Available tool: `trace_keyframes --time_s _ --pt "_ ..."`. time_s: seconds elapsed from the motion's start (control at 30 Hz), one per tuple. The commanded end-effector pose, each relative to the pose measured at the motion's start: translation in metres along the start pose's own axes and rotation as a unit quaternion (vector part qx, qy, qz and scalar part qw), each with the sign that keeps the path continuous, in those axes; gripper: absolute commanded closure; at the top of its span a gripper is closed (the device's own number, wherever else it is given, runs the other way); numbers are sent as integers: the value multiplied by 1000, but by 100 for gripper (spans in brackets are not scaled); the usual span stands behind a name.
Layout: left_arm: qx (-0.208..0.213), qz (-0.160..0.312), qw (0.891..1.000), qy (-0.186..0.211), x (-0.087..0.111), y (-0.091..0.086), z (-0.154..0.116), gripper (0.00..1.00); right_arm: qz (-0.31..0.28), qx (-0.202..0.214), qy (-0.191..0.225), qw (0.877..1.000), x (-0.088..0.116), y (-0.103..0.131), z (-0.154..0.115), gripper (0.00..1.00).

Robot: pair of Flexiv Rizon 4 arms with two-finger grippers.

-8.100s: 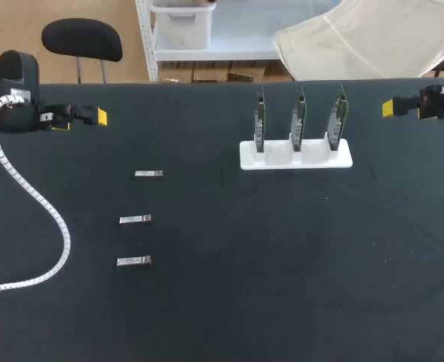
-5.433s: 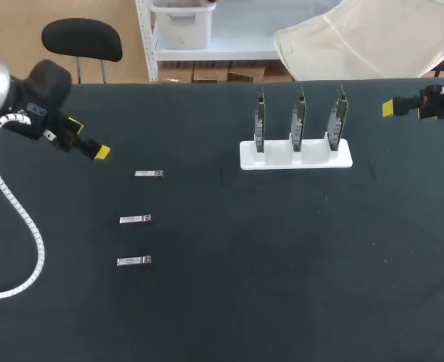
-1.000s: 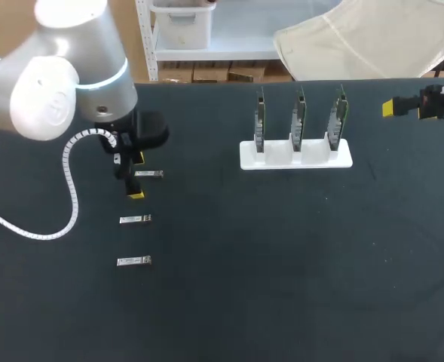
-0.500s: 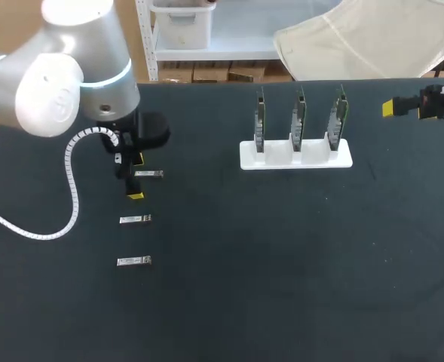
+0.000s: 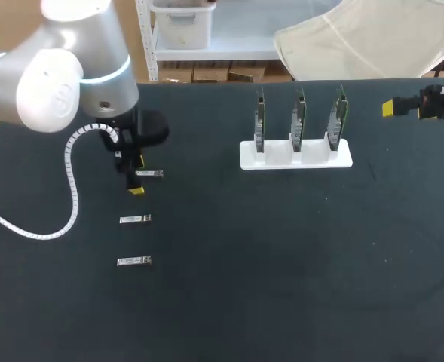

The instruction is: Pick up the optical module with the left hand, and insert it into the network port with the right hand.

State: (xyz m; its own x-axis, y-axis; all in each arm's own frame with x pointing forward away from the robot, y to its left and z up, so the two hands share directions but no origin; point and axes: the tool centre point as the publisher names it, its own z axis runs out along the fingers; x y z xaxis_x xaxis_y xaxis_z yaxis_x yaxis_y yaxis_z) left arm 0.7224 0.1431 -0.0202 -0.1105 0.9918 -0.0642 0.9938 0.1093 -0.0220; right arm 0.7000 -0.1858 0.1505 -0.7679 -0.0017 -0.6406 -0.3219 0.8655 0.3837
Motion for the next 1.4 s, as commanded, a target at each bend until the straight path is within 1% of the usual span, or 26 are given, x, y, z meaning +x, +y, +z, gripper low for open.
trace_keyframes --time_s 0.03,0.33,0.43,0.6,0.67,0.73,0.8,0.87,0.97,1.1,1.2,1.4 --pt "3 3 1000 1 0 1 2 100 0 3 0 1000 0 1 0 0" --pt "9 -2 1000 -3 0 0 3 100 0 3 0 1000 0 1 0 0" --pt "11 -7 1000 -13 0 -1 3 100 0 3 0 1000 0 1 0 0" --pt "9 -31 998 -56 0 2 -8 100 0 3 0 1000 0 1 0 0" --pt "5 -43 996 -80 -2 3 -17 100 0 3 0 1000 0 1 0 0" --pt "-1 -47 993 -111 -6 5 -28 100 0 3 0 1000 0 1 0 0" --pt "-8 -51 990 -132 -11 6 -40 100 0 3 0 1000 0 1 0 0" --pt "-18 -51 986 -160 -18 8 -54 100 0 3 0 1000 0 1 0 0" --pt "-22 -56 974 -217 -28 10 -76 100 0 3 0 1000 0 1 0 0" --pt "-28 -60 959 -276 -38 11 -102 100 0 3 0 1000 0 1 0 0" --pt "-36 -71 953 -294 -37 12 -113 100 0 3 0 1000 0 1 0 0" --pt "-36 -71 953 -294 -37 12 -113 100 0 3 0 1000 0 1 0 0"
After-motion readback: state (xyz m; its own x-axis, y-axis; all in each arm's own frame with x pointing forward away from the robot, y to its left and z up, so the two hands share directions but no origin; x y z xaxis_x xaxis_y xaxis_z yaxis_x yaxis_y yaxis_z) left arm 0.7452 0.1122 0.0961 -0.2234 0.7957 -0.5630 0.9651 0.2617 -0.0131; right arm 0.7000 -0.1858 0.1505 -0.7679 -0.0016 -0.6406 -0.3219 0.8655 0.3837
